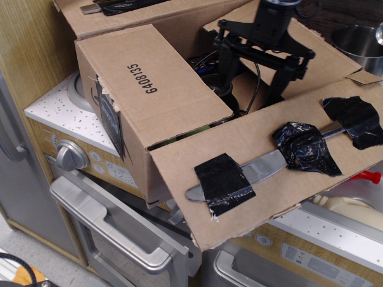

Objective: Open large4fbox flaps

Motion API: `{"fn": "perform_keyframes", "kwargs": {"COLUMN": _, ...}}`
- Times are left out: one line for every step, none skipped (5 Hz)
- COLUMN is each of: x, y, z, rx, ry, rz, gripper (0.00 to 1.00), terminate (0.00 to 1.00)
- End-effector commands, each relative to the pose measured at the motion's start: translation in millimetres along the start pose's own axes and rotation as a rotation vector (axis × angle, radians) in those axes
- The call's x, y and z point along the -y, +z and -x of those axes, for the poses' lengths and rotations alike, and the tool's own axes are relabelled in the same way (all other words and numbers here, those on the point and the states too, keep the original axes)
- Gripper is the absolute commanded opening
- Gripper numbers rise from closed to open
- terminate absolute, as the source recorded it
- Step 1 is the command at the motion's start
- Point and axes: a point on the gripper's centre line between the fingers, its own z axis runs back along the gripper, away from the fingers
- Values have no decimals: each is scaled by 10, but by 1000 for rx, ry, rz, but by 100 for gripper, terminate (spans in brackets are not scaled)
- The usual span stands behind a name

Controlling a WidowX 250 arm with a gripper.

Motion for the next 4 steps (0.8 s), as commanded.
{"fn": "perform_keyframes", "kwargs": {"x": -110, "y": -51, "z": -37, "rx": 15, "ry": -60, "rz": 58, "gripper": 100, "terminate": 0}}
{"fn": "perform_keyframes", "kwargs": {"x": -151, "y": -56, "z": -37, "rx": -21, "ry": -125, "rz": 66, "gripper": 100, "terminate": 0}}
{"fn": "perform_keyframes", "kwargs": {"x": -262, "y": -70, "z": -40, "rx": -42, "ry": -178, "rz": 77, "gripper": 100, "terminate": 0}}
{"fn": "perform_keyframes", "kwargs": {"x": -366, "y": -35, "z": -10, "rx": -114, "ry": -232, "rz": 94, "gripper": 100, "terminate": 0}}
